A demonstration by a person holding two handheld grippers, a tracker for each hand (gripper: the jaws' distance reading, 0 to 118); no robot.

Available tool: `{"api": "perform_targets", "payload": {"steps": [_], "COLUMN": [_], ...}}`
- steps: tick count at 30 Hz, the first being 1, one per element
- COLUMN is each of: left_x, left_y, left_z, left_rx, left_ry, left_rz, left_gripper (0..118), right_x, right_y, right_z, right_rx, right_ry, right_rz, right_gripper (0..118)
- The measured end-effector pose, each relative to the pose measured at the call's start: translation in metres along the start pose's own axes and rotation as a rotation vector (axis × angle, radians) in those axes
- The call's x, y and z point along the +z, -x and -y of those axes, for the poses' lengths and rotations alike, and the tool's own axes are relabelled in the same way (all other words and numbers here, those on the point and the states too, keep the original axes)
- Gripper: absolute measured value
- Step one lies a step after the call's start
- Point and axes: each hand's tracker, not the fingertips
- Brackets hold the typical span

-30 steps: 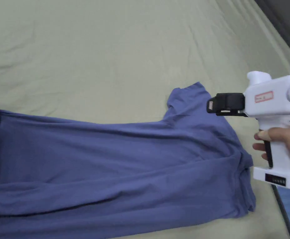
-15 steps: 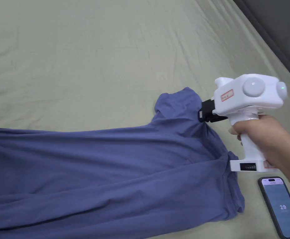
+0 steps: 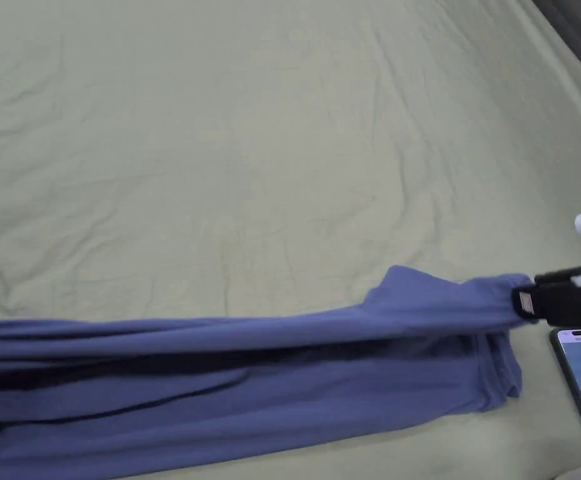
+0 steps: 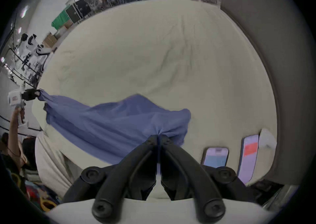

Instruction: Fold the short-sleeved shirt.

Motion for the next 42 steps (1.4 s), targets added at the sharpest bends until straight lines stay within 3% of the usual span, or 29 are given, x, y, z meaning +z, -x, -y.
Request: {"api": "perform_targets", "payload": {"steps": [2,7,11,14,17,18,19,20,21,22,24,26,27,28,29,30,31,33,34,35,36,37,40,41,42], "left_x": [-0.009,-0.051,-0.072,-0.077,-0.062,-0.049,-0.034,-0.021,-0.001,0.012,0.028,0.027,0.024,0.021,0.019,0.014,0.007,0.005,-0.001,-0.004,-0.006,-0.009,-0.014,-0.018,-0.034], "left_y": [-0.016,-0.019,-0.012,-0.013,-0.025,-0.028,-0.032,-0.034,-0.037,-0.039,-0.046,-0.046,-0.046,-0.045,-0.044,-0.040,-0.032,-0.008,0.007,0.022,0.038,0.051,0.077,0.086,0.092], "left_z": [0.018,0.042,0.046,0.050,0.047,0.046,0.043,0.041,0.041,0.036,0.034,0.040,0.042,0.046,0.049,0.053,0.056,0.065,0.071,0.074,0.079,0.081,0.082,0.084,0.081], "left_rx": [-0.028,-0.075,0.013,0.005,-0.012,0.006,0.028,0.056,0.061,0.119,0.182,0.230,0.225,0.213,0.204,0.215,0.246,0.346,0.407,0.451,0.479,0.470,0.447,0.467,0.496], "left_ry": [0.067,0.177,0.131,0.114,0.072,0.019,-0.027,-0.077,-0.210,-0.244,-0.295,-0.217,-0.144,-0.115,-0.122,-0.109,-0.100,-0.141,-0.160,-0.163,-0.168,-0.151,-0.113,-0.088,-0.041], "left_rz": [0.003,-0.101,-0.121,-0.137,-0.162,-0.172,-0.179,-0.162,-0.147,-0.094,-0.026,0.019,0.051,0.081,0.092,0.127,0.177,0.335,0.437,0.498,0.524,0.498,0.495,0.480,0.446], "left_gripper": [0,0,0,1,39,39,81,115,118,118,118,118,118,116,93,16,0,0,0,12,78,118,118,118,118], "right_x": [-0.018,-0.066,-0.097,-0.096,-0.080,-0.067,-0.051,-0.039,-0.021,0.003,0.025,0.034,0.036,0.038,0.019,0.012,0.007,0.005,0.003,0.004,0.004,0.002,-0.002,0.008,0.009], "right_y": [-0.002,0.009,0.004,0.004,0.002,-0.004,-0.009,-0.010,-0.007,-0.006,-0.002,0.028,0.038,0.049,0.034,0.043,0.047,0.063,0.070,0.077,0.083,0.074,0.070,0.114,0.123], "right_z": [0.013,0.024,0.029,0.032,0.033,0.032,0.031,0.031,0.031,0.028,0.027,0.020,0.018,0.016,0.019,0.019,0.021,0.021,0.022,0.024,0.026,0.027,0.028,0.022,0.022], "right_rx": [-0.024,0.034,0.027,0.016,0.080,0.033,-0.055,-0.114,-0.150,-0.184,-0.237,-0.258,-0.234,-0.207,-0.164,-0.122,-0.100,-0.085,-0.087,-0.055,-0.024,-0.016,-0.029,-0.003,-0.002], "right_ry": [0.054,0.129,0.137,0.122,0.106,0.098,0.075,0.027,-0.058,-0.233,-0.294,-0.319,-0.329,-0.326,-0.320,-0.305,-0.306,-0.263,-0.250,-0.253,-0.255,-0.252,-0.224,-0.200,-0.196], "right_rz": [-0.027,0.033,0.046,0.049,0.016,-0.032,-0.071,-0.106,-0.120,-0.167,-0.264,-0.356,-0.386,-0.405,-0.403,-0.412,-0.482,-0.670,-0.713,-0.695,-0.676,-0.692,-0.690,-0.623,-0.623], "right_gripper": [4,4,4,8,23,23,51,94,118,117,118,115,100,70,24,4,4,4,4,4,4,4,4,4,4]}}
